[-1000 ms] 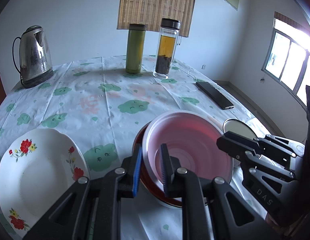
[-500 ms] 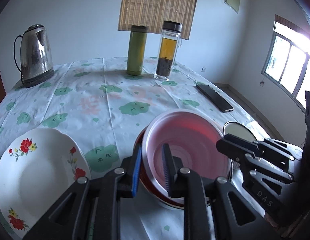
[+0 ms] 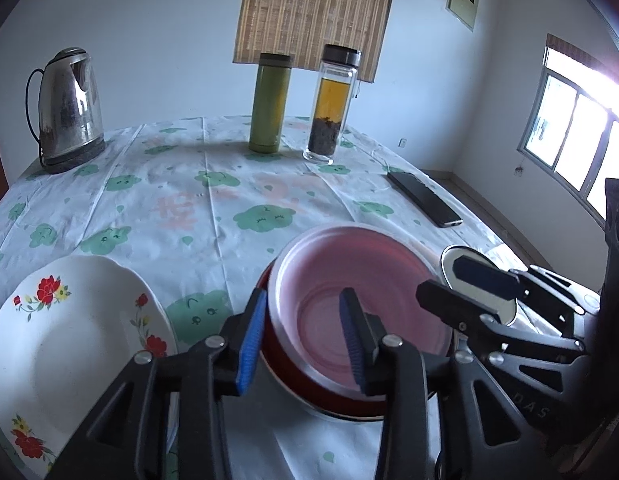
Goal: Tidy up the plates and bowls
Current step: 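Open both grippers and withdraw them from the pink bowl rim, then move both grippers to the rim of the white enamel bowl, then close both grippers on the white enamel bowl rim and lift it, then carry the white enamel bowl with both grippers over the pink bowl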
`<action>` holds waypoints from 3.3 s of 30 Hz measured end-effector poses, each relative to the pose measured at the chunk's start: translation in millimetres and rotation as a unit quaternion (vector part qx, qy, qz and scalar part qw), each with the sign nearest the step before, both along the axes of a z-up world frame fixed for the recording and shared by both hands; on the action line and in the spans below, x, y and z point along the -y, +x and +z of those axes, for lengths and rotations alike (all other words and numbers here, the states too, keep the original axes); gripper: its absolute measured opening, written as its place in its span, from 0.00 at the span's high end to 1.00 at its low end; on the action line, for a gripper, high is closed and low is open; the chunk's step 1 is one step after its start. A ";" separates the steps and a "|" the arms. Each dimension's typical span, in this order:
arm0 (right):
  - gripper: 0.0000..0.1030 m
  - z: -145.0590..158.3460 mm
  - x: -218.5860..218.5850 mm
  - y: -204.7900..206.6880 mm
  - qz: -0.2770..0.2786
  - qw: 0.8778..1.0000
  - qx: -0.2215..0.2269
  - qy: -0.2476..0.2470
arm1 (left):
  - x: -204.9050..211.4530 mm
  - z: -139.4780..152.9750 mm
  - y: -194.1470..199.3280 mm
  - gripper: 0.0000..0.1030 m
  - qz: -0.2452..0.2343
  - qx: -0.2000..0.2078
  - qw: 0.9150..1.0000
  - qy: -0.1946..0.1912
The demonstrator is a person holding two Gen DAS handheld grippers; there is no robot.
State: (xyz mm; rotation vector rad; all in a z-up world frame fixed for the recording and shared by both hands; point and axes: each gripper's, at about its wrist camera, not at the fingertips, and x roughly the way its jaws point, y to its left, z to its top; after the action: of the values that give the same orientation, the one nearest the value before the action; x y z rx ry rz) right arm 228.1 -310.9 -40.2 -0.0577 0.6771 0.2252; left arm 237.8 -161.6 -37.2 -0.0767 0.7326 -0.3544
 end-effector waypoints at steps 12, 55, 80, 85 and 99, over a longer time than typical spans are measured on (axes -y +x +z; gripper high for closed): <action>0.42 12.5 0.5 12.9 -0.016 1.000 0.014 -0.011 | -27.2 8.2 0.0 0.30 0.049 0.028 0.998 -0.024; 0.93 -30.3 137.5 -9.7 -0.103 0.993 -0.024 0.058 | 143.9 -3.7 -17.1 0.80 -0.121 -0.011 0.991 0.060; 0.92 -25.1 139.6 -26.3 -0.100 0.991 -0.010 0.090 | 133.7 5.8 -27.7 0.85 -0.097 0.005 0.995 0.037; 0.92 -12.4 134.2 -36.3 -0.096 0.991 0.002 0.089 | 124.5 11.8 -29.5 0.85 -0.094 0.008 0.995 0.022; 0.92 31.7 100.9 -53.4 -0.069 0.993 0.048 0.078 | 84.8 39.4 -38.0 0.86 -0.068 0.038 0.997 -0.016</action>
State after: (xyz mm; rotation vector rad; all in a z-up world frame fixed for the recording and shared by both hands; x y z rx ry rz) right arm 174.7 -411.8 -8.5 0.1262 0.5642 0.1414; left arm 199.8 -246.5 2.2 -0.0443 0.6576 -0.4960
